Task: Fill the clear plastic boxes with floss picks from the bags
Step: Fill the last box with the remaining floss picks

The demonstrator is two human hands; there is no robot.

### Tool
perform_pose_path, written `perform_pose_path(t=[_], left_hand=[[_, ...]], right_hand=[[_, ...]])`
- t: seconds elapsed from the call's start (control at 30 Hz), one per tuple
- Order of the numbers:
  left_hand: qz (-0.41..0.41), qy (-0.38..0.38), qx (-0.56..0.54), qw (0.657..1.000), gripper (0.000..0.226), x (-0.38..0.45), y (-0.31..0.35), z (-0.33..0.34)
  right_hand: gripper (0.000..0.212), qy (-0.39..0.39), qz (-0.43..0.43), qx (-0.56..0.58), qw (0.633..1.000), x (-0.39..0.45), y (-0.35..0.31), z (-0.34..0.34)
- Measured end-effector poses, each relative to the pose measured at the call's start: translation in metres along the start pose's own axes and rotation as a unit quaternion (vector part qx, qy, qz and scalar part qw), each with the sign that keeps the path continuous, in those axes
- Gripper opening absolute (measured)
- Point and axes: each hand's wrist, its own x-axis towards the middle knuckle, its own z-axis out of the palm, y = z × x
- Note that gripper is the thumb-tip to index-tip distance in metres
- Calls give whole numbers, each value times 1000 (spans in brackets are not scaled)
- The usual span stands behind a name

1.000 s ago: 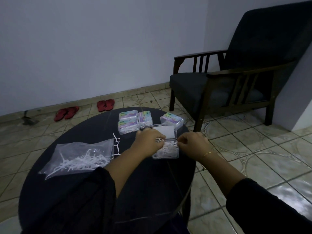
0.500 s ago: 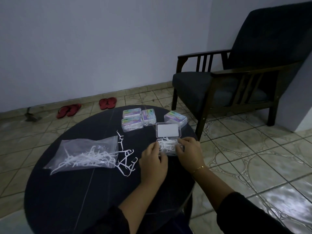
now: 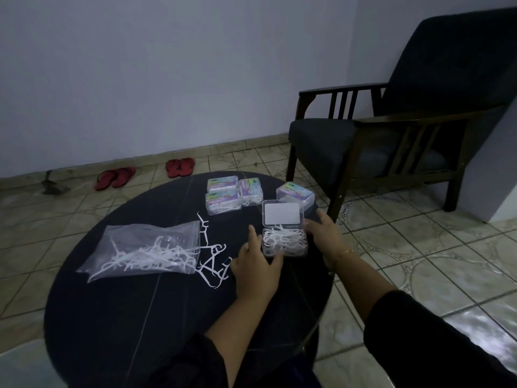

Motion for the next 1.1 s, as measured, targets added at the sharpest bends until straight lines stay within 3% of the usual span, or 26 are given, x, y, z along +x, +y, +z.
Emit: perform_pose_path(t=[0.17,0.27,0.4,0.57,0.9,1.0,1.1], left_hand=[[-7,16,-17,1000,87,1,-1,0],[-9,26,-27,999,87,1,-2,0],[-11,34,-22,999,83,0,-1,-1],[17,18,30,999,58,0,-1,-2],[42,13,189,981,55,3,3,3],[148,84,216,961,54,8,2,10],[202,68,229,950,47,23,3,11]], right_hand=[[27,-60,-2,14,998,-9,-7,-2],[14,-28,-24,-30,999,-15,-4,-4],[27,-51,-50,-102,992,-25,2,-9],[21,-68,-91,-275,955,-26,11,-6],[22,-35,-126,-362,923,-18,14,7],[29,-11,-145,-407,902,-7,10,14],[31,-16,-159,-463,872,9,-1,23]])
